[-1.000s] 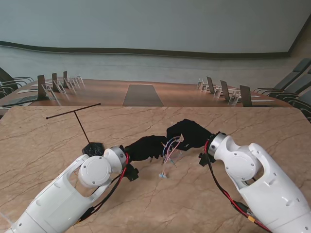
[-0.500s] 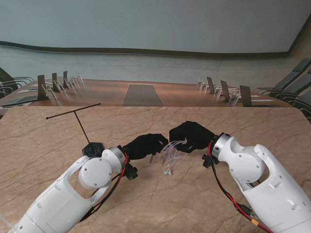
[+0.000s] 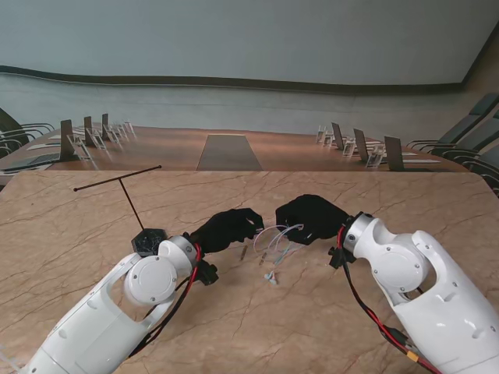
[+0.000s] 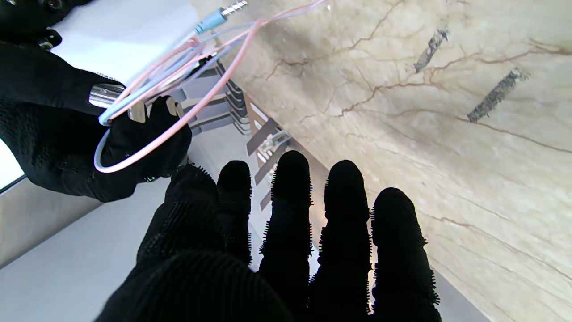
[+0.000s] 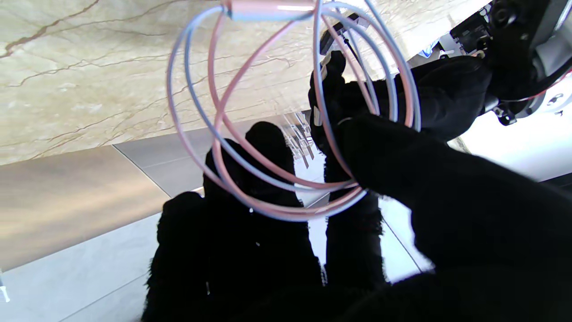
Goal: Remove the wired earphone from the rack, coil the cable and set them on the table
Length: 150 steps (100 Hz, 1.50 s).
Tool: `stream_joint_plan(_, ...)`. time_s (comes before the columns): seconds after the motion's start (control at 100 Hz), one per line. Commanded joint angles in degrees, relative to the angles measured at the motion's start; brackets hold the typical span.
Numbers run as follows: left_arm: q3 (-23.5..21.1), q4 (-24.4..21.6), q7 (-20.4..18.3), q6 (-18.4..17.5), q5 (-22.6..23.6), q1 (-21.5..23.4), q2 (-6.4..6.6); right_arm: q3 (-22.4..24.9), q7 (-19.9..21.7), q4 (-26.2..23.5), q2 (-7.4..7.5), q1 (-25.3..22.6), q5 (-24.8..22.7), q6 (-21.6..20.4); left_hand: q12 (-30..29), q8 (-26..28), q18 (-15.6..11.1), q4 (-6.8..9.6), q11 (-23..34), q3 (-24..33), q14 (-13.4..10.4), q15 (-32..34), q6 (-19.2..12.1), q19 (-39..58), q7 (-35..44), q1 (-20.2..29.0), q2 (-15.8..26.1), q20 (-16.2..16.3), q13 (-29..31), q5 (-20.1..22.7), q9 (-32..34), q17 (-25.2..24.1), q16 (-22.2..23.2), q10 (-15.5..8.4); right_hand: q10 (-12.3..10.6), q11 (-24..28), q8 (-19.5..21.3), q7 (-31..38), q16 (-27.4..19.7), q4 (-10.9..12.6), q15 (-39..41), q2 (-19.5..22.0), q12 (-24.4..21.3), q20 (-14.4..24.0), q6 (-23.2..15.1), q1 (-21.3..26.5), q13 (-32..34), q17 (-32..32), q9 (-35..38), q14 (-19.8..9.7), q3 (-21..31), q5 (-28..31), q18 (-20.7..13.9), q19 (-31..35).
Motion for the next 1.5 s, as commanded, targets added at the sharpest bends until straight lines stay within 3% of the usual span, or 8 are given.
stream_joint_plan(0.0,-0.5,0.2,0.4,-0.2,0.4,0.7,-0.15,0.4,-0.1,-0.6,-0.01,-0.4,-0.2,0.1,-0.8,0.0,-1.2,0.89,-0.6,-0.8,0.7,0.4,0.1,0.4,-0.5,1.5,2.4,-0.2,-0.9,-1.7,-1.6,-0.8,-0.3,0.1,6.6,1.5,1.5,7.3,0.8,3.3,4.1,0.5,1.1,1.1,-6.4,4.2,3.2,0.2,1.3,5.5,8.6,5.3,-3.3,-0.1)
stream_joint_plan(0.24,-2.1,0.5,2.2,-1.1,2.4,2.0,-0.2,1.9,0.0,-1.2,0.05,-0.7,-1.4,0.5,-1.0,1.0,-1.6,0.8,-0.3,-0.9,0.6,0.4,0.2,0.5,1.8,1.8,2.6,-0.2,-1.4,-3.3,-2.1,-1.5,-0.5,-0.2,6.7,2.0,1.9,7.5,1.1,4.2,4.5,0.6,1.7,1.5,-6.6,3.7,3.6,0.6,1.6,5.6,8.8,5.4,-3.1,0.2)
stream_joint_plan(0.53,-2.9,-1.2,1.2,-1.9,3.9,3.8,0.48,1.5,-0.9,0.2,-0.22,0.7,-2.2,2.2,0.1,2.0,-1.2,0.77,1.8,-1.0,0.5,2.3,0.2,2.1,5.4,1.5,2.6,0.4,0.2,-3.2,-0.7,-0.2,0.1,-0.5,7.0,2.8,2.5,7.6,1.4,5.2,4.8,0.6,2.2,2.0,-6.7,3.3,3.8,0.7,1.4,5.7,8.8,5.4,-3.2,0.4)
stream_joint_plan(0.98,1.3,-1.7,-1.7,-1.6,0.9,2.4,0.65,-0.8,-3.7,0.5,-1.01,4.3,-3.7,5.4,-0.1,1.0,-1.3,1.13,1.3,-1.0,0.6,2.0,0.4,2.1,5.2,0.3,1.4,0.4,-0.1,-4.2,-1.1,-0.3,0.0,-0.4,7.4,3.6,2.7,7.4,1.9,6.5,5.4,0.7,2.0,2.7,-6.8,2.7,5.0,2.2,2.3,6.4,8.9,5.8,-2.5,0.9)
stream_joint_plan(1.4,2.0,-1.5,-2.2,-1.9,1.3,2.4,0.83,-2.9,-5.5,1.7,-1.58,7.4,-4.3,7.7,-0.4,1.5,-0.4,1.1,1.3,-0.4,1.2,2.3,-0.3,2.7,7.0,1.6,1.2,0.4,1.7,-2.1,0.9,1.2,-0.4,-0.3,7.8,3.7,2.5,7.4,2.0,6.8,5.8,1.0,2.0,2.9,-6.5,2.7,5.7,3.3,2.7,6.8,8.5,5.8,-1.7,1.2)
stream_joint_plan(1.49,2.2,-1.4,-2.5,-2.0,1.5,2.1,0.93,-3.4,-5.5,1.8,-1.62,7.8,-4.1,7.9,-5.4,-1.5,-0.2,1.06,-3.8,-0.7,2.0,-0.8,-1.0,3.4,3.9,3.1,1.6,0.6,3.1,0.4,3.8,2.2,-3.2,-0.7,7.8,3.7,2.4,7.4,2.0,6.8,5.8,1.1,2.0,2.9,-6.5,2.8,5.8,3.4,2.7,6.9,8.5,5.7,-1.7,1.2)
